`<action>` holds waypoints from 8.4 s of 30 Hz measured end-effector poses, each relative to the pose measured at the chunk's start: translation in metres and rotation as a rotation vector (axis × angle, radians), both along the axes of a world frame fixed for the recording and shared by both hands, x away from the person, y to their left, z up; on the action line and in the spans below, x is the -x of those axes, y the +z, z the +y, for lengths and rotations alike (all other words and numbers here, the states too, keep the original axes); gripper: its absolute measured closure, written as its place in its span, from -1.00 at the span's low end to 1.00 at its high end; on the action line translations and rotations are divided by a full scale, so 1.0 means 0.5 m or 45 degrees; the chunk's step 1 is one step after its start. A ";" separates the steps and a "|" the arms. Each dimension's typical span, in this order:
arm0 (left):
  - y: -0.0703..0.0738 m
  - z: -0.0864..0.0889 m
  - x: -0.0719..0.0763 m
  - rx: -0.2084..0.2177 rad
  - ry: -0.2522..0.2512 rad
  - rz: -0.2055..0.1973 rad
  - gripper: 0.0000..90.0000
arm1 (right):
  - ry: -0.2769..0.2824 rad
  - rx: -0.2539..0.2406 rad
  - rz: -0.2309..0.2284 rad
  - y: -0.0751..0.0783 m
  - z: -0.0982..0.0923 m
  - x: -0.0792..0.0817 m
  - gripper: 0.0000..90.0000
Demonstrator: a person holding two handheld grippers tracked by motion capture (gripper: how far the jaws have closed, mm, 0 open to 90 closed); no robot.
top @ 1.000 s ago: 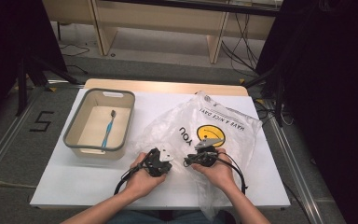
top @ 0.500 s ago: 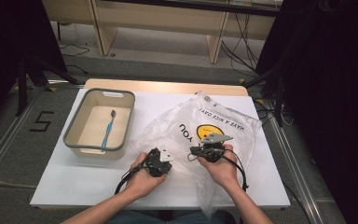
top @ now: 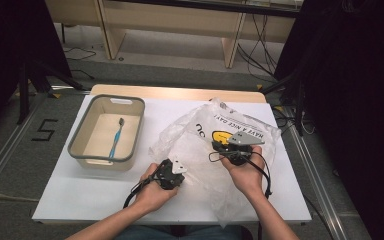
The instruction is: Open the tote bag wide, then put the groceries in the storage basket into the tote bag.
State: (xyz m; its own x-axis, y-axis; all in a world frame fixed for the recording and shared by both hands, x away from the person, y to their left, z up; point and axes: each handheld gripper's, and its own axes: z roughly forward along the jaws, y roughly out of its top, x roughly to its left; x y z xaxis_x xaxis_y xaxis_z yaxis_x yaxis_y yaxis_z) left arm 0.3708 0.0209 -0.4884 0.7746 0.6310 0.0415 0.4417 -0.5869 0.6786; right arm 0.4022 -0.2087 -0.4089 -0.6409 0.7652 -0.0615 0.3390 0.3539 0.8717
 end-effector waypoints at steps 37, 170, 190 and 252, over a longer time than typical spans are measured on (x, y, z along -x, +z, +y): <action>0.003 0.004 0.004 0.003 -0.022 -0.014 0.98 | -0.041 -0.038 -0.100 0.046 0.006 -0.024 1.00; 0.193 0.363 -0.127 0.183 0.564 -0.044 -0.35 | -0.074 -0.083 -0.056 0.043 -0.003 -0.019 1.00; 0.131 0.378 -0.255 0.006 0.680 0.193 -0.28 | -0.064 -0.078 -0.048 0.041 -0.001 -0.019 1.00; 0.059 0.358 -0.336 -0.246 0.759 0.486 0.67 | -0.058 -0.073 -0.041 0.037 0.001 -0.018 1.00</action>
